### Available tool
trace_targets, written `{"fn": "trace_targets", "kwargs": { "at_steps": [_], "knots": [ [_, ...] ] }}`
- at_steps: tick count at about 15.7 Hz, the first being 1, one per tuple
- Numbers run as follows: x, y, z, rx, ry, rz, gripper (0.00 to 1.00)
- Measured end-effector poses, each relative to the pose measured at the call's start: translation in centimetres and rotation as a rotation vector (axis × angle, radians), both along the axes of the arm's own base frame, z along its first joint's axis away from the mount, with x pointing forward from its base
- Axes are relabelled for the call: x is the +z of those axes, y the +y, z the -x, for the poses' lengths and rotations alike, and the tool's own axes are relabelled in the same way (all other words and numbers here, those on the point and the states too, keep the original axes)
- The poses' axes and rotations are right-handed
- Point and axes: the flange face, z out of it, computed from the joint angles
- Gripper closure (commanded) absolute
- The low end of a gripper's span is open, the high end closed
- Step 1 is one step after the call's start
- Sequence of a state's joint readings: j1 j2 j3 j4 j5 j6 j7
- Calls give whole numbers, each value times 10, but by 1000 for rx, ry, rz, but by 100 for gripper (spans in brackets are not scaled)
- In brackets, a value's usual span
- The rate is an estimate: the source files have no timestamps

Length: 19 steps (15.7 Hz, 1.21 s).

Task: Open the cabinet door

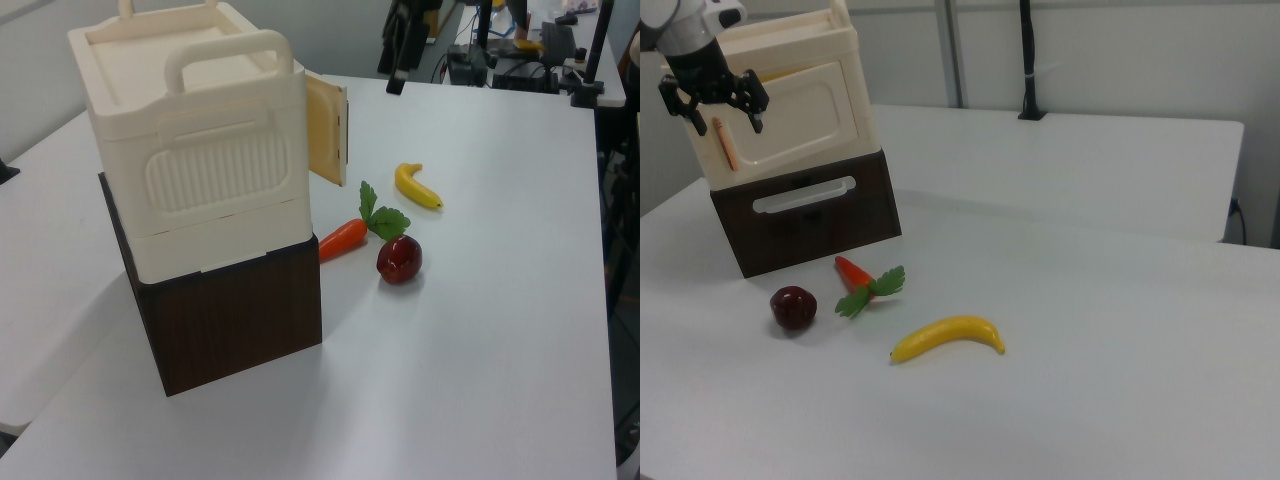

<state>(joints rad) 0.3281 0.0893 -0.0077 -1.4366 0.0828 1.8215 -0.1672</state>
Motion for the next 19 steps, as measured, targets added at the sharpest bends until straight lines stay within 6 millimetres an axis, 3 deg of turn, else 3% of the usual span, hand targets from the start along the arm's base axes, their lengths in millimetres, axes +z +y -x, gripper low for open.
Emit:
{"fn": "trace_targets", "kwargs": {
  "at_steps": [5,9,14,19],
  "knots": [
    [38,18,14,-26,-74,-51,0],
    [55,82,29,20,-205,-143,0],
    [35,116,20,54,-246,-168,0],
    [6,117,5,44,-209,-145,0]
  ]
}}
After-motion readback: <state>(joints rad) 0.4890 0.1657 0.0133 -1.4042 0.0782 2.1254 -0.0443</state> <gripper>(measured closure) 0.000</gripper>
